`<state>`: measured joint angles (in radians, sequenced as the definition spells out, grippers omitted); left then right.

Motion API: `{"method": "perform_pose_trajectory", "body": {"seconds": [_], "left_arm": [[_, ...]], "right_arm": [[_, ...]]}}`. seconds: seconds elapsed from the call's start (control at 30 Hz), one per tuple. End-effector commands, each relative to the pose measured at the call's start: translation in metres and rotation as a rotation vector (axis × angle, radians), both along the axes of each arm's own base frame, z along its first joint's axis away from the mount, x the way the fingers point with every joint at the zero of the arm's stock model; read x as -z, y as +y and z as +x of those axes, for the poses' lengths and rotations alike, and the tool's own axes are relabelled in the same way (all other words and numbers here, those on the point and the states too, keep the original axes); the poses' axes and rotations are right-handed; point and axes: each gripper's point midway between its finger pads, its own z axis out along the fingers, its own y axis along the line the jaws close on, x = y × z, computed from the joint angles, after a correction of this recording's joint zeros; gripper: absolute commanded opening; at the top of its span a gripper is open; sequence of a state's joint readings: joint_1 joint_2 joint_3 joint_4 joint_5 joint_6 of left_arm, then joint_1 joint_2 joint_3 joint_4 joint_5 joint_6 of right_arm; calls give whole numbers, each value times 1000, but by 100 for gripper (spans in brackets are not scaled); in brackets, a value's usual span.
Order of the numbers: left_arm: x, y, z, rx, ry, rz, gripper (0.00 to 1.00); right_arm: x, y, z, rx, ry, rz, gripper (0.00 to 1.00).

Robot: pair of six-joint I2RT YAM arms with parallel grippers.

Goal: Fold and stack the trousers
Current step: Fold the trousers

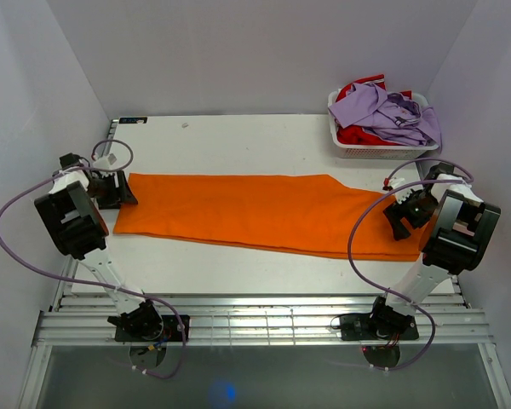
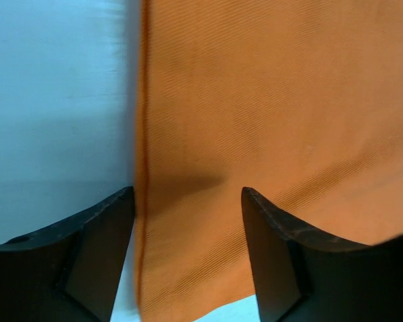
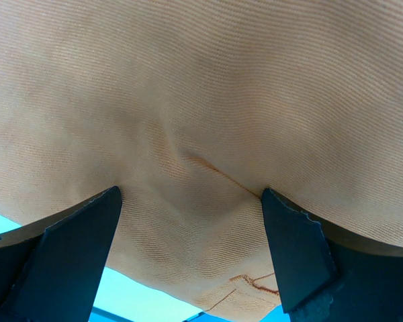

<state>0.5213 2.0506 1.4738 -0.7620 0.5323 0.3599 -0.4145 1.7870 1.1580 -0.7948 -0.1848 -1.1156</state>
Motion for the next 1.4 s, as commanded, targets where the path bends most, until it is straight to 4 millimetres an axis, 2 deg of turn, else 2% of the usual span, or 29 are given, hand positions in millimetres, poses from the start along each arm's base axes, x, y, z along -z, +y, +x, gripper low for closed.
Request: {"method": "perform_pose_trajectory", "body": {"seconds": [0.0, 0.03, 0.1, 0.23, 0.27, 0.33, 0.37, 0.47, 0.5, 0.57, 0.6, 0.63, 0.7, 0.73, 0.77, 0.8, 0.87, 0.9, 0.97, 1.0, 1.03, 1.07, 1.1, 1.13, 1.17, 1.2, 1.27, 1.3, 1.37], "left_arm": [[43, -34, -29, -3, 145, -72, 72], [45, -31, -28, -24, 156, -62, 65], [48, -25, -27, -55, 172, -42, 58], [30, -25, -16, -75, 131, -65, 38], [22, -23, -10, -77, 111, -66, 24], [4, -16, -8, -98, 86, -80, 6], [-8, -8, -2, -107, 56, -74, 0], [-33, 14, -4, -132, 26, -95, 0], [-51, 35, 1, -152, -18, -69, 0], [-65, 46, -1, -137, -28, -69, 0], [-72, 54, -2, -138, -38, -61, 0], [-89, 59, 1, -125, -58, -47, 0], [-102, 58, 4, -81, -87, -42, 0], [-114, 55, 4, -72, -100, -50, 0], [-121, 51, 4, -60, -113, -64, 0], [-129, 40, 7, -27, -137, -96, 0], [-144, 17, 5, 24, -153, -159, 0], [-156, -4, 8, 66, -182, -183, 0], [-160, -34, 4, 108, -176, -238, 0], [-169, -62, 5, 163, -186, -255, 0], [-174, -82, 5, 183, -188, -301, 0], [-170, -100, 1, 205, -166, -337, 0], [-172, -131, 1, 262, -153, -364, 0], [-181, -150, 2, 275, -160, -406, 0], [-177, -166, -3, 286, -134, -439, 0], [-178, -193, -6, 335, -119, -470, 0], [-185, -221, -5, 341, -109, -535, 0], [-178, -244, -11, 368, -78, -547, 0], [-173, -258, 4, 330, -112, -451, 0]], "right_arm": [[-2, 4, -6, -15, 46, 27, 90], [-3, 5, -6, -17, 45, 29, 90], [-3, 6, -5, -19, 45, 36, 90], [-5, 11, -7, -20, 43, 60, 90], [-6, 13, -7, -22, 40, 66, 89], [-13, 25, -11, -42, 25, 112, 89], [-14, 34, -16, -53, 28, 135, 89], [-27, 61, -17, -96, -13, 189, 90], [-30, 74, -19, -107, -20, 230, 91], [-44, 96, -22, -128, -29, 281, 93], [-55, 107, -17, -136, -57, 328, 94], [-66, 114, -14, -137, -77, 355, 96], [-86, 129, -11, -116, -85, 438, 98], [-101, 128, 0, -109, -118, 444, 98], [-108, 129, 3, -99, -122, 453, 98], [-114, 131, 1, -84, -109, 475, 100], [-125, 126, 6, -71, -125, 470, 95], [-124, 121, 5, -57, -115, 447, 95], [-120, 109, 3, -35, -104, 414, 90], [-115, 100, 3, -25, -100, 375, 90], [-110, 94, 2, -10, -90, 363, 90], [-104, 86, -1, 18, -80, 355, 90], [-100, 78, -2, 37, -74, 335, 90], [-95, 67, -3, 72, -67, 329, 90], [-91, 62, -4, 90, -58, 323, 90], [-87, 56, -7, 108, -43, 312, 90], [-78, 42, -10, 162, -17, 319, 90], [-78, 37, -10, 184, -19, 323, 90], [-75, 25, -14, 240, -15, 337, 90]]}}
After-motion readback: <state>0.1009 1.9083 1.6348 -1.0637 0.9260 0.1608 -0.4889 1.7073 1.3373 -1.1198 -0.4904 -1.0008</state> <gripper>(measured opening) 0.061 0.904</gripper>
